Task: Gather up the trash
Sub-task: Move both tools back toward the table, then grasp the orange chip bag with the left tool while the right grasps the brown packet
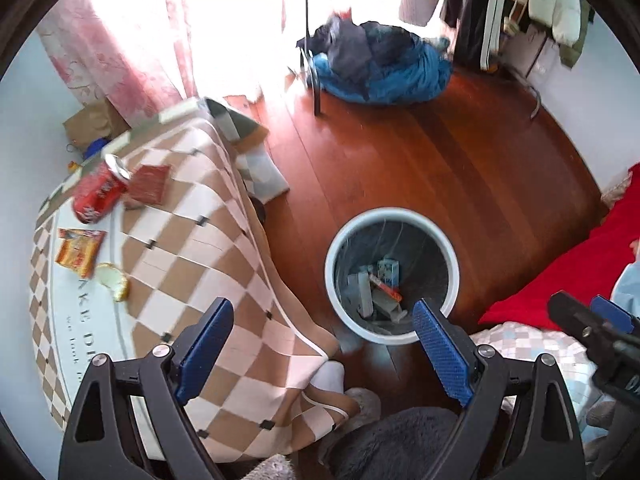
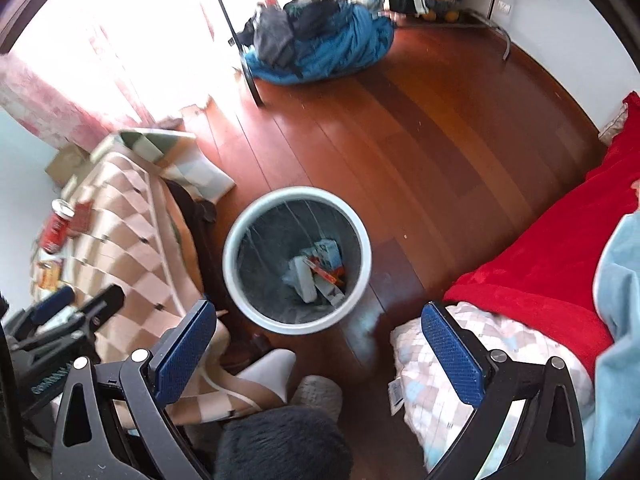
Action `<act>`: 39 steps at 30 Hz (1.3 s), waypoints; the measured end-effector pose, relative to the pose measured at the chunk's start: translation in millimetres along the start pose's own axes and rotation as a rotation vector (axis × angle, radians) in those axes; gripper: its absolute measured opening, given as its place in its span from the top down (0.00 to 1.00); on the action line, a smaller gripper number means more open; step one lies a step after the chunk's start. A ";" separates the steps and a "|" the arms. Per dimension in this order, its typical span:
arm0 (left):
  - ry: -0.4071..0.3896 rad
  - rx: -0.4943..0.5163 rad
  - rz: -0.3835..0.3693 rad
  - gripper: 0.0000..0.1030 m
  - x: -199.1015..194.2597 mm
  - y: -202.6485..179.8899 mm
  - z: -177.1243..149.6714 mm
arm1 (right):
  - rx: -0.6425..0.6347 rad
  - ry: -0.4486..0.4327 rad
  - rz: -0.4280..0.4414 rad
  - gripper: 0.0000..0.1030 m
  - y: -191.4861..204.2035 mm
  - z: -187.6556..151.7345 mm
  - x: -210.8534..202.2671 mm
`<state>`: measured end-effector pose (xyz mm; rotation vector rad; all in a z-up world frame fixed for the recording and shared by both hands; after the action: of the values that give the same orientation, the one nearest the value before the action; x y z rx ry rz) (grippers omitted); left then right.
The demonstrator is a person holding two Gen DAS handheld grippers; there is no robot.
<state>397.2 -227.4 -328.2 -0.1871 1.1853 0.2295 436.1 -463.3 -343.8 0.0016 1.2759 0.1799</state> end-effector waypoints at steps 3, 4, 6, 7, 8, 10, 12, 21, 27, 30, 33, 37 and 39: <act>-0.052 -0.044 -0.013 0.11 -28.2 24.4 8.5 | 0.031 -0.059 0.056 0.00 16.2 6.2 -32.2; -0.069 -0.068 -0.011 0.11 -37.2 38.0 12.3 | 0.036 -0.084 0.076 0.00 25.6 9.7 -45.8; -0.096 -0.127 0.000 0.11 -51.1 73.5 19.9 | 0.030 -0.113 0.110 0.00 44.7 14.7 -63.1; -0.111 -0.170 0.013 0.11 -57.1 99.8 23.9 | 0.018 -0.126 0.131 0.00 59.7 18.3 -71.6; -0.117 -0.199 0.022 0.11 -59.2 118.3 25.5 | 0.001 -0.130 0.146 0.00 74.9 20.8 -76.7; -0.123 -0.267 0.051 0.11 -59.2 163.1 26.9 | -0.058 -0.122 0.192 0.00 119.0 26.7 -79.1; -0.123 -0.330 0.109 0.11 -48.6 217.6 23.2 | -0.138 -0.099 0.211 0.00 163.9 30.0 -70.0; 0.032 -0.613 0.194 0.11 48.0 368.5 -21.6 | -0.674 0.115 0.103 0.00 389.9 55.7 76.0; 0.072 -0.817 0.103 0.11 97.7 410.9 -24.4 | -0.956 0.220 -0.008 0.00 470.3 73.9 175.7; 0.096 -0.833 0.059 0.12 123.2 414.6 -17.8 | -1.051 0.259 -0.033 0.00 487.3 75.3 205.6; 0.054 -0.803 0.055 0.16 128.7 412.7 -3.3 | -1.071 0.310 -0.006 0.00 492.4 69.7 221.5; 0.045 -0.756 0.097 0.73 129.8 411.3 4.1 | -1.050 0.320 0.042 0.10 495.7 62.8 227.1; 0.045 -0.737 0.112 0.84 128.8 410.4 1.9 | -1.018 0.298 0.053 0.20 494.4 64.6 223.3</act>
<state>332.4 177.8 -457.2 -0.7720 1.1129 0.7614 493.9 60.7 -487.3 -0.8903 1.3563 0.8829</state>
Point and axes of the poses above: each gripper's, at about its wrist camera, not at the fingertips, and x roughly the way its jaws point, y to its left, z to its top, the point moved 10 cm from there along x, roughly the way its jaws point, and after that the axes turned 3 degrees about -x, right-handed, at the moved point
